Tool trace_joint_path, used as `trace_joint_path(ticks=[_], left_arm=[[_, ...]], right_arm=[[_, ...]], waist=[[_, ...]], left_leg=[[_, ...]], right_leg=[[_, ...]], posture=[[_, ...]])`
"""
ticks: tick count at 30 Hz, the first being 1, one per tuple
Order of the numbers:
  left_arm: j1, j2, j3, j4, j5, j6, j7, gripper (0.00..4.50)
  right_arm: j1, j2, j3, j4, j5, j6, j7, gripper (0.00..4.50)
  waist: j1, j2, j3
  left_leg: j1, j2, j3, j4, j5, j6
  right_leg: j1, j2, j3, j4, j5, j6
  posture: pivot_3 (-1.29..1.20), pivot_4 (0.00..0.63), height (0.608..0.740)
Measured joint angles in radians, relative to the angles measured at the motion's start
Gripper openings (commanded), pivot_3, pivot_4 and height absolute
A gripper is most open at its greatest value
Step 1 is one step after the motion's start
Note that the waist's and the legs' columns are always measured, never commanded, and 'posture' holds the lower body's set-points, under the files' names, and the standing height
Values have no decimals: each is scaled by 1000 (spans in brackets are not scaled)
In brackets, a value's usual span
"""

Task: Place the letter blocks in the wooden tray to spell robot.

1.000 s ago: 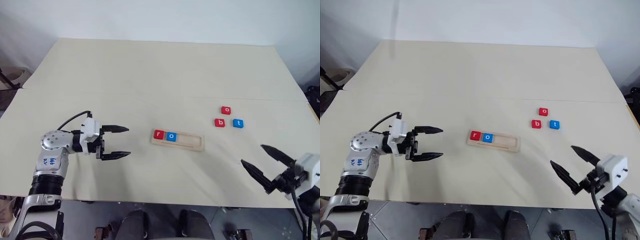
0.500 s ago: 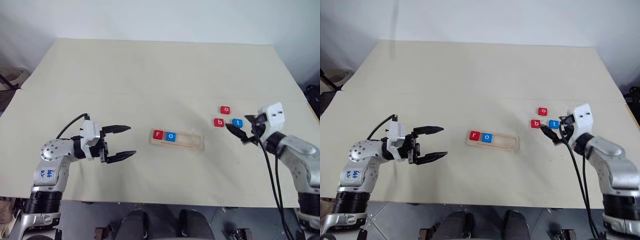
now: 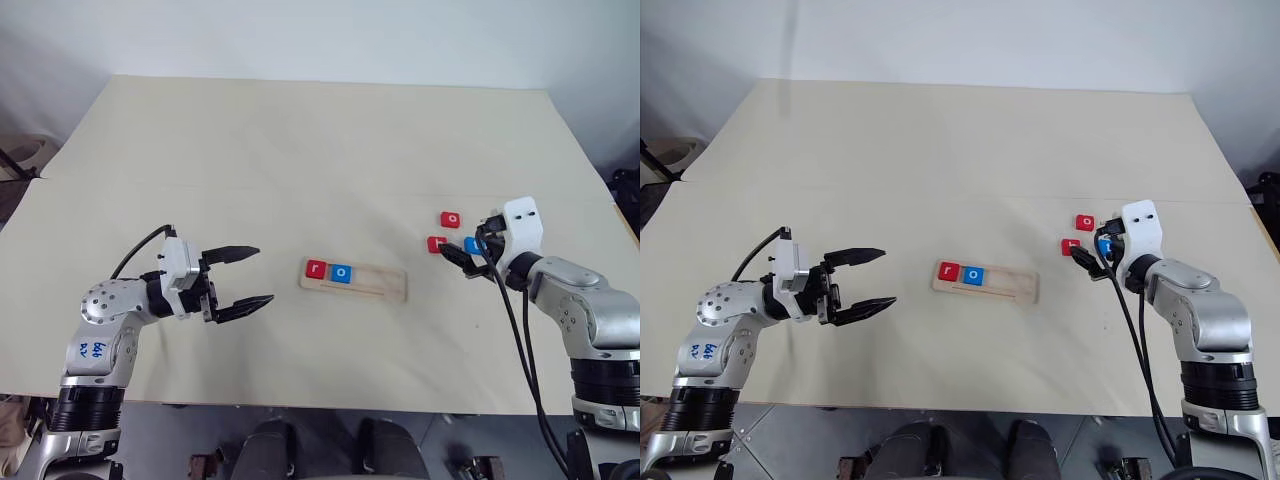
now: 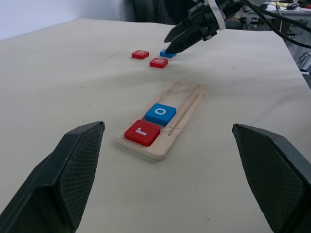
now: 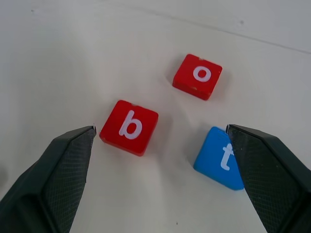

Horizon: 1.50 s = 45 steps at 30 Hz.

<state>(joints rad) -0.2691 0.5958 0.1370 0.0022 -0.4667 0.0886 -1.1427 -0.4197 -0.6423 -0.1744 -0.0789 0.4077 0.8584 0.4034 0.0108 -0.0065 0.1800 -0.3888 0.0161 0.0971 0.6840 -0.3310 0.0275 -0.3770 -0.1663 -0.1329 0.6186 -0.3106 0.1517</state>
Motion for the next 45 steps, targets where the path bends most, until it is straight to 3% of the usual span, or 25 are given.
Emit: trace_joint_path(ticks=[7,20,23,29,31,36,45], left_arm=[[0,0,-3,-1,0,0,2,4479],[5,-7,-11,-5,0,-3,19,4479],[8,-7,-11,-5,0,-3,23,4500],[8,-7,-11,-6,0,-6,27,4500],[8,-7,-11,-6,0,-7,27,4500],[8,-7,-11,-6,0,-10,25,4500],[-21,-11,-31,25,0,-19,-19,4500]], right_arm=[[-40,34,0,-12,-2,42,-36,4500],[-93,229,29,-38,-57,180,-234,4500],[-94,255,32,-36,-79,170,-264,3930],[-104,297,47,-36,-92,171,-279,1864],[-107,298,49,-36,-95,171,-280,1458],[-105,296,33,-53,-95,197,-286,1458],[90,292,-94,-418,-63,460,-305,1458]], waist=[[-13,0,0],[-15,0,0],[-17,0,0],[-19,1,0],[-17,1,0],[-17,1,0],[-13,1,0]], left_leg=[[0,0,0,0,0,0],[0,0,0,-1,0,0],[0,0,0,-1,0,0],[0,0,0,-1,0,0],[0,0,0,-1,0,0],[-1,0,0,-1,0,0],[-1,0,0,-2,0,0]], right_leg=[[0,0,0,0,0,0],[-1,0,0,0,0,0],[-1,0,0,0,0,0],[-2,0,1,0,0,0],[-2,0,1,0,0,0],[-2,0,1,0,0,0],[-2,0,1,0,0,0]], posture=[[0,150,740],[0,150,740],[0,150,740],[0,150,740],[0,150,740],[0,150,740],[0,150,740]])
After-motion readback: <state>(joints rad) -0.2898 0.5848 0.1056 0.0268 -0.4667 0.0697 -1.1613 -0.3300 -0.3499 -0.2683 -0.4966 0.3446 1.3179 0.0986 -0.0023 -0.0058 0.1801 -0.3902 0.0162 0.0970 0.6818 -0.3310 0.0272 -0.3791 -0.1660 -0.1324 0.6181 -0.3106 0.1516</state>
